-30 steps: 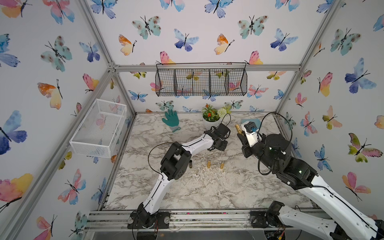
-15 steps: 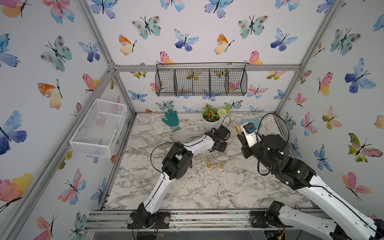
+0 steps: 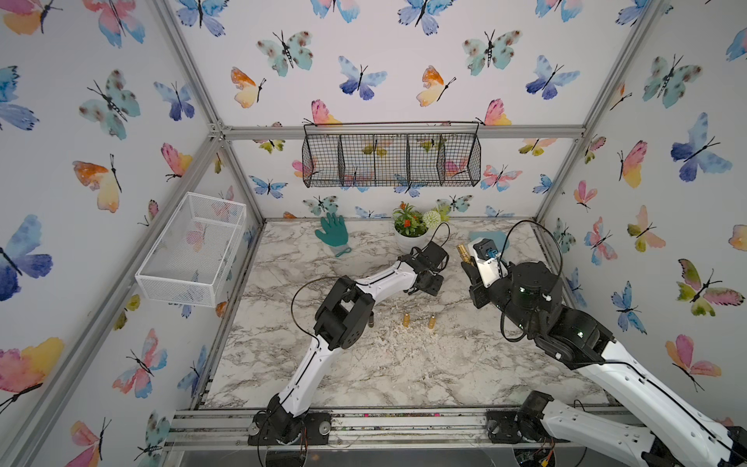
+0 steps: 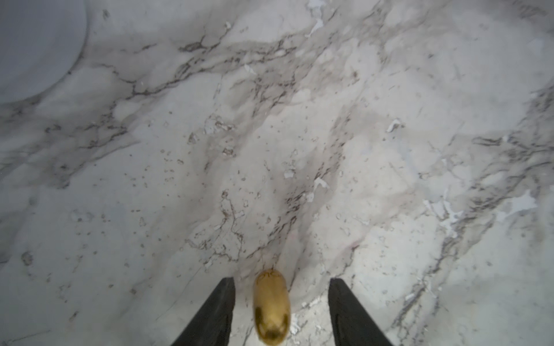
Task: Open the lipstick cap
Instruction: Place the cover at the center of the board.
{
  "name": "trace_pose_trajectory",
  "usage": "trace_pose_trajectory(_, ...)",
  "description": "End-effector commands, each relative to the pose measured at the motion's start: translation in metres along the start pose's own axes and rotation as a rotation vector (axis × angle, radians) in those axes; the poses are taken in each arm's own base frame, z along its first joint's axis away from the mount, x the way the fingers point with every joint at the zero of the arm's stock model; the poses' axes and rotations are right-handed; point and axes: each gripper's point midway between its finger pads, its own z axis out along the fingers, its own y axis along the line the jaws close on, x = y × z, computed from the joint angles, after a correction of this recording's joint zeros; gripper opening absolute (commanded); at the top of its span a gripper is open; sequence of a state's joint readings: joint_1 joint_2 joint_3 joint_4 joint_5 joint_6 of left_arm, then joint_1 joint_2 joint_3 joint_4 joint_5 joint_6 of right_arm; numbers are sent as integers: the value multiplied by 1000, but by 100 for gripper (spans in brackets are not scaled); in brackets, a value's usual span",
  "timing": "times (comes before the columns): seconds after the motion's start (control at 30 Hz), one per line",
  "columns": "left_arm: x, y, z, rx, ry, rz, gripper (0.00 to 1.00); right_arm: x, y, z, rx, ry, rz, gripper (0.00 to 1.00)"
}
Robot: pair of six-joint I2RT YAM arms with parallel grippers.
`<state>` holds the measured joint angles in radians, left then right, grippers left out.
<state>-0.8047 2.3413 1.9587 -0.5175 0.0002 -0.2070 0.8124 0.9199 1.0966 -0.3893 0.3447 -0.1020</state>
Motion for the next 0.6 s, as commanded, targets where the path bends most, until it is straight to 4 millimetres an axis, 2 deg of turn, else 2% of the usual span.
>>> trace_pose_trajectory(0.0,-60,-20,-77,140,-153,-37,58,1,2,2,-8,-5,18,2)
trace_pose_trajectory(0.13,-85,-15,-128,324,-199,-145,60,6,9,9,-31,2,23,2)
trace_pose_trajectory(0.27,-97,4,-171,509,-216,-232,61,12,20,19,-66,3,33,2)
trace_pose_trajectory(0.33,-96,16,-192,611,-211,-271,61,18,26,26,-83,12,32,2)
trace_pose_trajectory(0.37,-93,22,-195,651,-196,-290,61,20,28,30,-88,18,32,2)
trace_pose_trajectory(0.4,-92,25,-215,691,-208,-291,61,22,31,33,-95,24,30,2)
trace_pose_trajectory(0.43,-89,29,-224,714,-207,-296,61,23,34,37,-105,26,28,2)
trace_pose_trajectory(0.57,-70,33,-253,794,-198,-284,61,22,45,47,-142,29,15,2)
